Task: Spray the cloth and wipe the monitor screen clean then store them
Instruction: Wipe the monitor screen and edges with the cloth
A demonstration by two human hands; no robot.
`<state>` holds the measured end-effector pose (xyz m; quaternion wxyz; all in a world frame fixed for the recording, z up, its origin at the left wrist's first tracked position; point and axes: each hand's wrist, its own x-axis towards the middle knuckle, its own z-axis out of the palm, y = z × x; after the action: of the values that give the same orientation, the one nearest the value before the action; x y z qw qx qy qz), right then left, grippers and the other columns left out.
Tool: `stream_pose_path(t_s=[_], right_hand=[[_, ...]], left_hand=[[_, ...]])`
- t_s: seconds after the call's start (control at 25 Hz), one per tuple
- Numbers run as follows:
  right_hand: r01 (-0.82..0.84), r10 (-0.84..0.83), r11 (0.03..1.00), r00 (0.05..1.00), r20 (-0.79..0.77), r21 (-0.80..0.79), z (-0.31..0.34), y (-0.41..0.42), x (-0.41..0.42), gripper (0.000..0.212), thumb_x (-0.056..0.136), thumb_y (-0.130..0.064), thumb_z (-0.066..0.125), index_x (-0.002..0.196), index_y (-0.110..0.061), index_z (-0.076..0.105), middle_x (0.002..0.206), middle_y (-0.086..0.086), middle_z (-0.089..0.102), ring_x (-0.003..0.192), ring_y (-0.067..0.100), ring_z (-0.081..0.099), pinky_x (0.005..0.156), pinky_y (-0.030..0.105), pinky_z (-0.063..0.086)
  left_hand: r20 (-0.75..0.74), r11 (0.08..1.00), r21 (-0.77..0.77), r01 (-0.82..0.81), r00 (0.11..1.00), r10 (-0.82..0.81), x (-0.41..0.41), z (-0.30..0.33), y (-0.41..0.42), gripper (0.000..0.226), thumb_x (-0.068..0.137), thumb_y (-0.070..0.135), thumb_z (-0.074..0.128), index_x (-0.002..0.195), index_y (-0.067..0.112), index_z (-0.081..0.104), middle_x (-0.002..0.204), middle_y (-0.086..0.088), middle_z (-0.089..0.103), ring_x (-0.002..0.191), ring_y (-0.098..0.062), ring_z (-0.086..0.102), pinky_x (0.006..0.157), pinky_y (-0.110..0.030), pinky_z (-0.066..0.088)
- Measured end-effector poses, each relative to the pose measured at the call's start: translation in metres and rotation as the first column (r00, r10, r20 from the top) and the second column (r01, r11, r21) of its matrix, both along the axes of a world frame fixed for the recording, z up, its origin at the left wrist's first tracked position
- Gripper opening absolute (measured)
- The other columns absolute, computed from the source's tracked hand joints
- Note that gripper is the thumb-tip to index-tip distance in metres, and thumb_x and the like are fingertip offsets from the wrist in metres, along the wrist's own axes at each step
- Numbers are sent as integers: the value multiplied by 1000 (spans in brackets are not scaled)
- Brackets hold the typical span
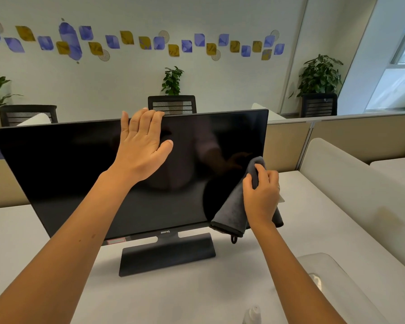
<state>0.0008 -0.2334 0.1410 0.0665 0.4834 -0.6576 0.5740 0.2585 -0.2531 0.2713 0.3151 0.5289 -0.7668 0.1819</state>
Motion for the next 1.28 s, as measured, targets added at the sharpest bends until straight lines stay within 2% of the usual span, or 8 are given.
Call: stream_pose_path(t_s=[0.2,0.36,0.48,0.6,0.76,1.0,1.12,1.28], right_hand=[[13,-26,980,998,58,198,-35,15,-1,36,91,-23,60,124,-10,58,116,14,60,98,29,61,79,39,57],[19,-48,928,996,69,372,-58,26,-2,34,92,-23,58,123,-10,59,115,12,62,98,27,62,81,39,55],[27,-78,902,992,101,431,-60,27,-4,30,92,-24,59,118,-10,62,116,11,64,99,28,63,83,38,53],[24,-69,911,993,95,413,-53,27,-4,28,92,-24,60,115,-9,65,112,11,65,96,27,64,81,36,53],[7,-27,976,996,90,218,-21,17,-6,18,90,-20,61,99,-7,68,92,10,66,80,24,63,65,24,48],[22,-22,999,1000,18,-29,36,-5,-13,26,89,-21,64,111,-8,68,99,13,66,86,22,62,77,30,52],[21,-21,1000,997,68,-1,27,-1,-10,28,89,-21,64,114,-7,67,102,14,66,88,23,62,79,27,48],[-9,-8,974,997,76,227,-18,16,-10,21,90,-20,62,105,-6,68,101,12,67,87,23,63,75,26,51]], left_hand=[[-10,1000,11,20,1000,-20,1,0,-2,59,85,41,32,138,15,27,145,-4,28,142,-20,6,113,-43,-15],[-12,1000,1,30,999,-30,2,-1,-2,59,84,41,32,137,16,27,143,-4,29,142,-20,7,113,-43,-15],[-15,1000,1,31,999,-31,2,-1,-2,58,84,40,33,137,16,27,143,-3,29,141,-19,6,112,-42,-16],[-12,1000,7,25,1000,-25,3,-1,-1,59,84,39,33,138,16,26,144,-3,28,142,-19,5,112,-42,-16],[-14,1000,13,28,1000,-28,3,1,-1,59,84,38,32,138,15,26,144,-3,27,142,-20,5,113,-43,-16],[-21,999,8,32,999,-32,2,-1,-1,59,84,36,33,138,15,26,143,-4,27,142,-19,5,113,-43,-15],[-19,1000,5,26,999,-26,0,-1,-1,58,84,36,33,137,14,26,143,-4,27,141,-19,5,113,-43,-15],[-28,999,4,35,999,-35,0,-1,-1,57,83,34,33,137,15,26,143,-4,27,141,-18,5,112,-43,-16]])
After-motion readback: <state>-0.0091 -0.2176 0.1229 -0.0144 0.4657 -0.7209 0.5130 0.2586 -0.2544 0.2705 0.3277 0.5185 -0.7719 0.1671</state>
